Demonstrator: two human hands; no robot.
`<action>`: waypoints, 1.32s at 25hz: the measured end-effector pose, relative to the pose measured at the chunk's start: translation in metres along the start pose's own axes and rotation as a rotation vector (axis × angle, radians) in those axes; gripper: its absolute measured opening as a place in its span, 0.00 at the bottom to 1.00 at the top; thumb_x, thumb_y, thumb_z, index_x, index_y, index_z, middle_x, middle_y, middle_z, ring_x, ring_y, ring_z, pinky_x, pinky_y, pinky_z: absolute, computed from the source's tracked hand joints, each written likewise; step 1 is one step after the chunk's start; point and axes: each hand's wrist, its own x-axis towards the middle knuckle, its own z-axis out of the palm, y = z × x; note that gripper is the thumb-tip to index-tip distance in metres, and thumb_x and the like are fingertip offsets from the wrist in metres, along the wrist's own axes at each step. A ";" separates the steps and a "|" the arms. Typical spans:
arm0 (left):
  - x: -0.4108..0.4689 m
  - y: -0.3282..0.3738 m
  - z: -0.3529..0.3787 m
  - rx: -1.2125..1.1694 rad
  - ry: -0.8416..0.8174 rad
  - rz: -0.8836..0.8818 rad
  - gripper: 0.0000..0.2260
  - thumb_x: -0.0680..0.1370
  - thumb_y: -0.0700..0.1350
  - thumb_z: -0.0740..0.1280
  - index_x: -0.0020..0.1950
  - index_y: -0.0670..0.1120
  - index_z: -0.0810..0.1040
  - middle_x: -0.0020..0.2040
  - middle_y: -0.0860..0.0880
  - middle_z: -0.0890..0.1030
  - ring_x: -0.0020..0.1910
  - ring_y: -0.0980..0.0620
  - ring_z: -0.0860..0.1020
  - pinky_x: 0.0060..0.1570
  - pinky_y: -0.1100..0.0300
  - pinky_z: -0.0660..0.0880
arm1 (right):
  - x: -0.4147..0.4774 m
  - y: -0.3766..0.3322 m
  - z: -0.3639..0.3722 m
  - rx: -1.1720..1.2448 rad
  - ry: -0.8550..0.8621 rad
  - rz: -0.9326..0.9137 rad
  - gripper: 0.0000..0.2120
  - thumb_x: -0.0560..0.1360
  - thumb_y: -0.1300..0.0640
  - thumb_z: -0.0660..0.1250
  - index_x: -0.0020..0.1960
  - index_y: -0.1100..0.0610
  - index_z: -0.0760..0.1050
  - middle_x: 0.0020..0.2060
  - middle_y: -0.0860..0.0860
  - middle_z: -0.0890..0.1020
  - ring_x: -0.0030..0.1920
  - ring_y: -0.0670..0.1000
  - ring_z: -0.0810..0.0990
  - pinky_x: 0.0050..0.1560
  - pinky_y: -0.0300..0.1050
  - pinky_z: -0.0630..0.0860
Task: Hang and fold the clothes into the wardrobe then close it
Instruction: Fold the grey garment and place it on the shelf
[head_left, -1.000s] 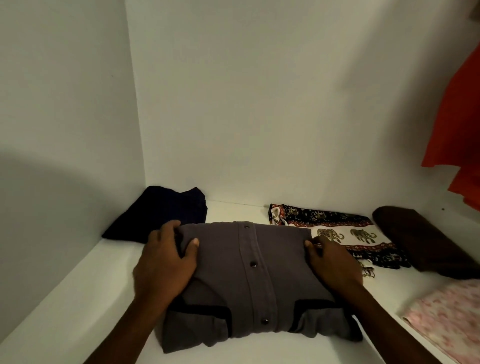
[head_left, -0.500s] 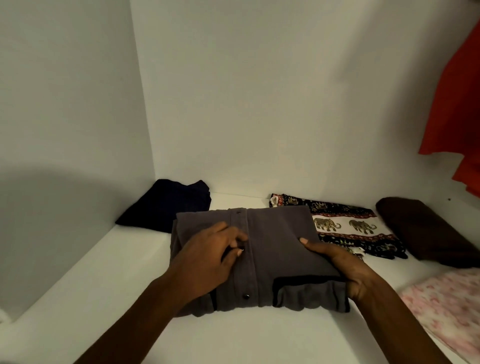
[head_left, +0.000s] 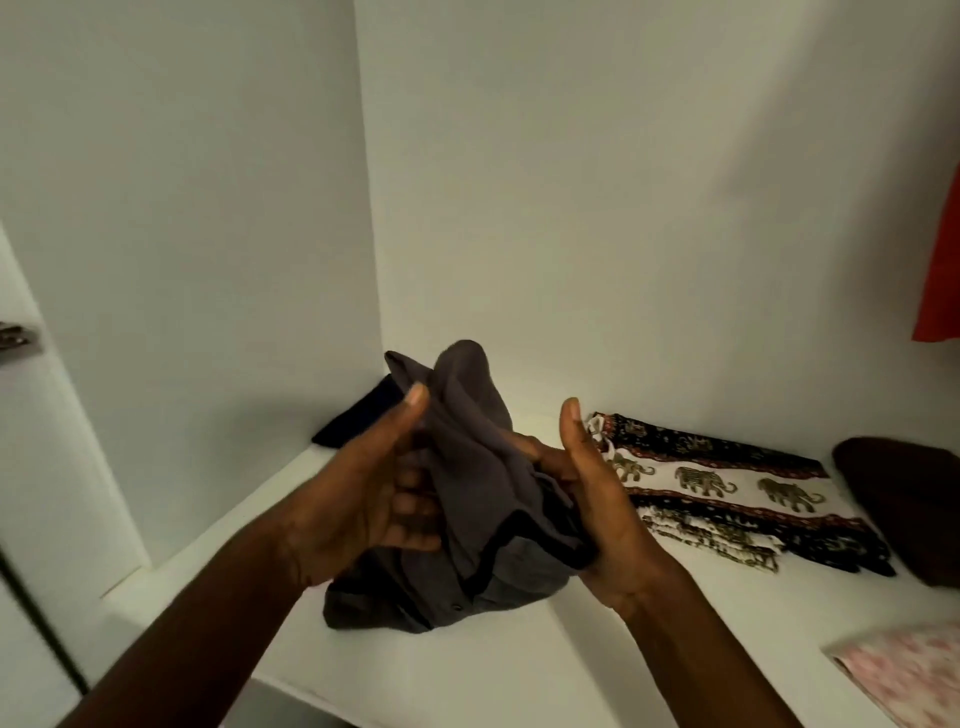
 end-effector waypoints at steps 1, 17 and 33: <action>-0.008 0.004 -0.001 -0.053 0.027 0.013 0.34 0.73 0.74 0.65 0.65 0.50 0.81 0.59 0.42 0.86 0.57 0.38 0.85 0.57 0.38 0.79 | 0.001 0.004 0.011 -0.089 -0.044 -0.060 0.37 0.77 0.31 0.49 0.71 0.54 0.75 0.64 0.54 0.83 0.66 0.52 0.80 0.64 0.44 0.78; -0.055 0.014 -0.061 -0.408 0.474 0.405 0.26 0.35 0.53 0.87 0.27 0.43 0.86 0.34 0.45 0.86 0.30 0.51 0.85 0.26 0.61 0.79 | 0.060 0.087 -0.011 0.294 0.419 0.091 0.23 0.78 0.41 0.67 0.68 0.50 0.75 0.65 0.55 0.78 0.63 0.58 0.79 0.57 0.54 0.76; -0.036 -0.127 -0.128 0.064 1.146 0.002 0.34 0.77 0.44 0.75 0.78 0.43 0.62 0.71 0.42 0.74 0.66 0.37 0.76 0.68 0.41 0.74 | 0.135 0.149 0.030 -0.403 0.362 -0.019 0.38 0.75 0.48 0.75 0.79 0.56 0.63 0.73 0.55 0.72 0.72 0.59 0.72 0.65 0.44 0.70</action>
